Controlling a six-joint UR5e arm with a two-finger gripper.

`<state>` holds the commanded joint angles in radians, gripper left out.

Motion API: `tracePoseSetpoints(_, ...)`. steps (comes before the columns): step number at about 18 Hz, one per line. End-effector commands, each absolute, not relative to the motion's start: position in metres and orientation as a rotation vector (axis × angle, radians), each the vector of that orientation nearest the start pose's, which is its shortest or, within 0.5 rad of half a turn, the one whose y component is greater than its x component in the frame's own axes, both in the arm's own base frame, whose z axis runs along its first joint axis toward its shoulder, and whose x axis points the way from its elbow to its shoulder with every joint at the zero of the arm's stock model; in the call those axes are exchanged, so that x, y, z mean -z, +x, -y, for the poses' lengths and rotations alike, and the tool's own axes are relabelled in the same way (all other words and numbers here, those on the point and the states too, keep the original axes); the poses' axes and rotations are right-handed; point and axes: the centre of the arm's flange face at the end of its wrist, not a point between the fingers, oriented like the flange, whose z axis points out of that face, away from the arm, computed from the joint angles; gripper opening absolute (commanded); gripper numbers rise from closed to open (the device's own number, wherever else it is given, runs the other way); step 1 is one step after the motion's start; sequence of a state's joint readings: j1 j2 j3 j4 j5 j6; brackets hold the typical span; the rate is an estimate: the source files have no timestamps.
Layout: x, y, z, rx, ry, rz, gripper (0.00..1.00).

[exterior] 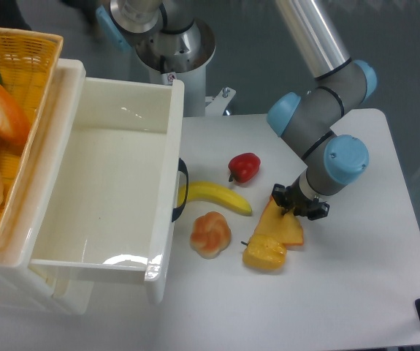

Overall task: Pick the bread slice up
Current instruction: 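Lift the grasped bread slice up off the yellow pepper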

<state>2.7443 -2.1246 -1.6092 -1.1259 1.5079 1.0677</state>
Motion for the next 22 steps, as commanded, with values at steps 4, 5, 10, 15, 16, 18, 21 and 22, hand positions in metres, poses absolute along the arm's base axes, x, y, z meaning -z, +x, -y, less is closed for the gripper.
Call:
tracePoseSetpoints(4,-0.218,-0.537,-0.376,0.181,-3.121,0.170,0.00)
tracePoseSetpoints(5,-0.230,-0.540,-0.379,0.150,-3.115,0.166,0.00)
tracePoseSetpoints(10,-0.274,-0.560,-0.389,0.010,-3.094,0.133,0.00)
tracePoseSetpoints(15,-0.309,-0.578,-0.391,-0.112,-3.095,0.004,0.00)
tracePoseSetpoints(16,-0.313,-0.580,-0.390,-0.142,-3.118,-0.011,0.00)
tracePoseSetpoints(18,-0.316,-0.583,-0.386,-0.170,-3.142,-0.013,0.00)
tracePoseSetpoints(21,-0.332,-0.591,-0.387,-0.222,-3.133,-0.122,0.00)
tracePoseSetpoints(22,-0.336,-0.592,-0.387,-0.236,-3.135,-0.150,0.00)
